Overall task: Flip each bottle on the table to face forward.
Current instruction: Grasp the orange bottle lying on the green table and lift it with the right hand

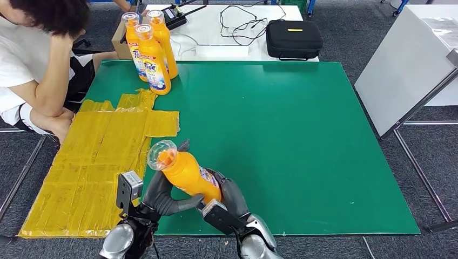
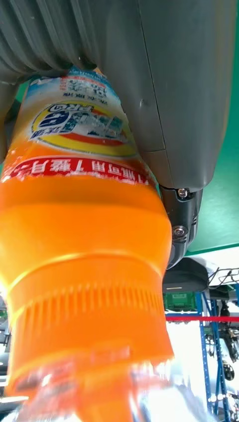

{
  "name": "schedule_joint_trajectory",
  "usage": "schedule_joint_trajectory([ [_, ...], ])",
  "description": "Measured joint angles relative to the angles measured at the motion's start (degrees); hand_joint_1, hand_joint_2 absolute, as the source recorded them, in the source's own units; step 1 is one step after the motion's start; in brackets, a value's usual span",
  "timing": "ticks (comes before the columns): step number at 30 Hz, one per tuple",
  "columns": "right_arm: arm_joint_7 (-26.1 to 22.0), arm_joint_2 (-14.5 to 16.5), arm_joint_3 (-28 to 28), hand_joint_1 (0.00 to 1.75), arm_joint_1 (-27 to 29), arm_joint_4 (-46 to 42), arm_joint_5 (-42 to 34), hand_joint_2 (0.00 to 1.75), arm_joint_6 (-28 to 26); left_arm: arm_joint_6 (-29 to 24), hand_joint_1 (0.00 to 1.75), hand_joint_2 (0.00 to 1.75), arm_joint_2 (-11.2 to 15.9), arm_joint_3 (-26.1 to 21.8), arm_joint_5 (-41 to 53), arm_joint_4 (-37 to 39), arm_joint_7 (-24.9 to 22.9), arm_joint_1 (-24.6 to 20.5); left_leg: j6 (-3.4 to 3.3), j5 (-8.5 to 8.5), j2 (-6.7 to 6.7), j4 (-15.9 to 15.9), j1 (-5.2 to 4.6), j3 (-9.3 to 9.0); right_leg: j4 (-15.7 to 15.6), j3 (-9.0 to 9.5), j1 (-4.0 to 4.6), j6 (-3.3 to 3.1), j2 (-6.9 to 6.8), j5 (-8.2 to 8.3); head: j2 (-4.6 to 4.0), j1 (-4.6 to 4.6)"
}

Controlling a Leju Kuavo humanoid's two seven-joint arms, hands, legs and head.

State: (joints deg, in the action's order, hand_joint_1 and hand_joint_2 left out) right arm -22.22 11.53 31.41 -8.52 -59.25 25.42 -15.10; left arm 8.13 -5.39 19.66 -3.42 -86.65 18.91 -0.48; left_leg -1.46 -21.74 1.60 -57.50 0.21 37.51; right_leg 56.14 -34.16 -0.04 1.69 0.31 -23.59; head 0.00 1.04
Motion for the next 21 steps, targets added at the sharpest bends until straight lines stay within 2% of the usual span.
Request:
schedule_joint_trajectory([
  [6,-0.4,0.0,0.0,1.75,0.0,1.8,-0.1,1.75,0.6,1.2,0.0,1.75,0.4,0.3,-1.3,-0.3,-0.2,0.1,0.0,0.0,0.0,0.0,0.0,0.0,0.0,0.0,0.0,0.0,0.0,0.0,0.0,0.01],
  [8,-0.4,0.1,0.0,1.75,0.0,2.2,-0.1,1.75,0.8,1.5,0.13,1.75,0.5,0.4,-1.7,-0.2,-0.3,0.1,0.0,0.0,0.0,0.0,0.0,0.0,0.0,0.0,0.0,0.0,0.0,0.0,0.0,0.01],
  [10,-0.5,0.1,0.0,1.75,0.0,2.6,-0.1,1.75,0.9,2.0,1.0,1.75,0.5,0.5,-2.0,-0.2,-0.5,0.1,0.0,0.0,0.0,0.0,0.0,0.0,0.0,0.0,0.0,0.0,0.0,0.0,0.0,0.01],
  [12,-0.6,0.2,0.0,1.75,0.0,2.8,-0.1,1.75,0.9,2.3,1.75,1.75,0.6,0.6,-2.2,0.0,-0.6,0.1,0.0,0.0,0.0,0.0,0.0,0.0,0.0,0.0,0.0,0.0,0.0,0.0,0.0,0.0],
  [21,-0.7,0.4,0.0,1.75,0.1,3.2,-0.1,1.75,0.8,2.7,1.75,1.75,0.6,1.5,-2.7,1.0,-1.0,-0.2,0.0,0.0,-0.01,0.0,0.0,0.0,0.0,-0.01,0.0,0.0,0.0,0.0,0.0,-0.01],
])
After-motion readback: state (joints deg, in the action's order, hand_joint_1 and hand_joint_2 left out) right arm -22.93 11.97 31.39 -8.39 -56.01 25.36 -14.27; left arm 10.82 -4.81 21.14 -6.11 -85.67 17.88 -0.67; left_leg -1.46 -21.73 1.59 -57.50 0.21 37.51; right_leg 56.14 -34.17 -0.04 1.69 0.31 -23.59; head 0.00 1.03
